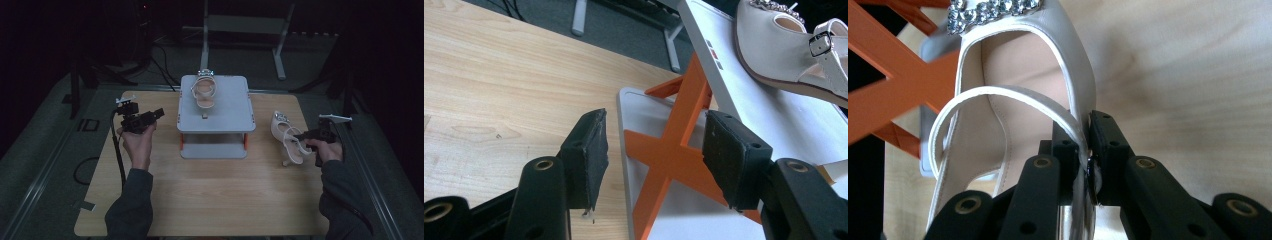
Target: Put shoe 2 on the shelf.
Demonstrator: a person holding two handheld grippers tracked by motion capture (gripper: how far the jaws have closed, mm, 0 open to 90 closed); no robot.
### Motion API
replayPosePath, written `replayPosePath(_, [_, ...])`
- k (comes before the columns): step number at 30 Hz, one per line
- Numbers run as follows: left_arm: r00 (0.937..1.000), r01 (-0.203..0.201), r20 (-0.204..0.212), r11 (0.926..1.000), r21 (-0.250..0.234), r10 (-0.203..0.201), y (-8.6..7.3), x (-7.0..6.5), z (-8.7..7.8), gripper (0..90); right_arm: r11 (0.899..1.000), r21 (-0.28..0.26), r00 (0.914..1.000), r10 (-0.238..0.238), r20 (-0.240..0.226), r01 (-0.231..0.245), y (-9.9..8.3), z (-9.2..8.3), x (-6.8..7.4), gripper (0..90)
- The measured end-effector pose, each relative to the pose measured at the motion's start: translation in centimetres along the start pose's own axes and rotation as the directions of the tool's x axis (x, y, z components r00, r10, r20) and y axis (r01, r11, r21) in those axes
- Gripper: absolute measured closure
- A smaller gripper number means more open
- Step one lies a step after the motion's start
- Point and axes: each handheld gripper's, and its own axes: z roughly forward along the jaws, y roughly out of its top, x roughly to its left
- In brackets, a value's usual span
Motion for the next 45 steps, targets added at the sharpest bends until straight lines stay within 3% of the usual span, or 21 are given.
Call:
replayPosePath(7, [1.0000,-0.002,0.004,1.0000,0.004,0.002,-0.1,-0.2,0.2,43.9,0.998,-0.060,0.9999,0.003,-0.013,-0.003,0.6,-0.6,1.8,82.5])
replayPosePath(21, [1.0000,-0.004,-0.001,1.0000,0.000,0.004,0.0,0.0,0.0,43.8,0.994,-0.104,0.9996,-0.021,-0.018,0.019,1.8,-1.4,5.0,82.6])
replayPosePath(37, [1.0000,0.000,0.000,1.0000,0.000,0.000,0.0,0.0,0.0,43.9,0.992,-0.108,0.9968,-0.057,0.055,0.063,4.3,-3.3,9.3,82.6])
replayPosePath(45, [0.9999,-0.015,-0.005,0.9999,0.008,0.015,-0.1,-0.2,0.1,43.9,0.992,-0.112,0.9961,-0.057,0.067,0.064,5.0,-3.6,11.2,82.6])
